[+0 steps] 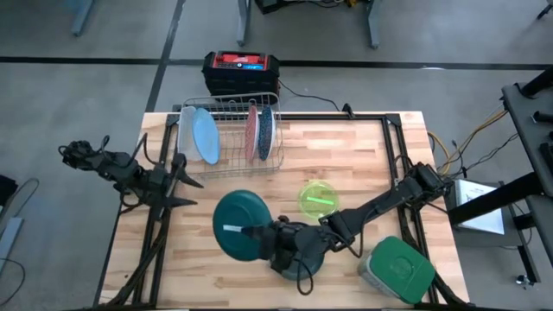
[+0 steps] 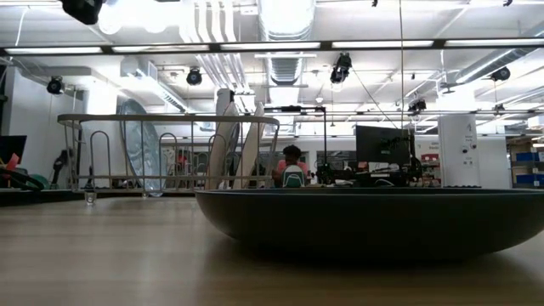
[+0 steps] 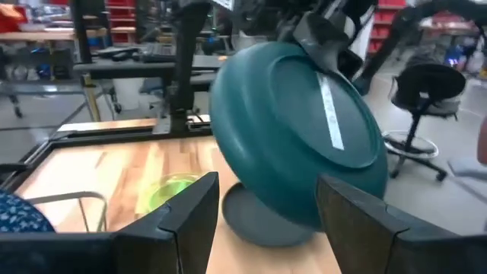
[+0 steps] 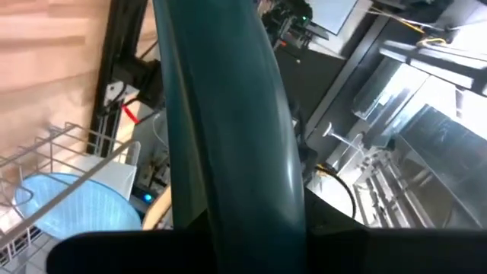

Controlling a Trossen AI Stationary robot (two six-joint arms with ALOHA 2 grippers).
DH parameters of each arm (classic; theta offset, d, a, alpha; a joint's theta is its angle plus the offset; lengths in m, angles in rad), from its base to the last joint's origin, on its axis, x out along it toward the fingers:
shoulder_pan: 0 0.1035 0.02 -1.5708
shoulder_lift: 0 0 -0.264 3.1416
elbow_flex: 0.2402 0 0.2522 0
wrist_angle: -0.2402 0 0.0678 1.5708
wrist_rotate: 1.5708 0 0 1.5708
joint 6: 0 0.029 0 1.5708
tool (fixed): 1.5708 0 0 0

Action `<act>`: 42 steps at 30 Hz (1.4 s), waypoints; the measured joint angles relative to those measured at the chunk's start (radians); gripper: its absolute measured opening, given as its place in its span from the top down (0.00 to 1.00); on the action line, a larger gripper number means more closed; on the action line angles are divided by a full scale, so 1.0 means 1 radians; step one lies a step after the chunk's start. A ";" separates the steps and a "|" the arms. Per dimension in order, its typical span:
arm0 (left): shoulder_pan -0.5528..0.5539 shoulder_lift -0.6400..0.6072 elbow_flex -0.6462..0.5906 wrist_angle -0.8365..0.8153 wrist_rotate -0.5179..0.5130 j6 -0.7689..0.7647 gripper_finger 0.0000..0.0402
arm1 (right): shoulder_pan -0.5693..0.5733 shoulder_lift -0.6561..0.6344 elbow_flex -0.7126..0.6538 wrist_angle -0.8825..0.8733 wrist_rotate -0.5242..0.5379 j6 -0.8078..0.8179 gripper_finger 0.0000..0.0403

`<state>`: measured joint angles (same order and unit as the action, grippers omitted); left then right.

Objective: Sort dishes
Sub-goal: Put the green plate into the dish rack

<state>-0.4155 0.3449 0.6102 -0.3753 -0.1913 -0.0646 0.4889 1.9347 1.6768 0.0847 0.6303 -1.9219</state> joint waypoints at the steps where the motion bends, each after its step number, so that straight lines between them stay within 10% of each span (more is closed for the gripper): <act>1: 0.000 -0.002 0.000 0.001 -0.005 -0.011 0.48 | 0.000 0.000 0.000 0.005 0.001 -0.006 0.96; 17: 0.000 0.060 -0.041 0.152 0.209 -0.114 0.33 | -0.029 0.000 0.002 0.063 -0.030 -0.407 0.96; 42: 0.001 0.074 0.134 -0.001 0.031 -0.015 0.33 | -0.037 -0.001 -0.005 0.078 0.013 -0.487 0.96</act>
<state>-0.4141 0.4191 0.7442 -0.3758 -0.1606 -0.0799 0.4521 1.9339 1.6716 0.1623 0.6435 -2.4093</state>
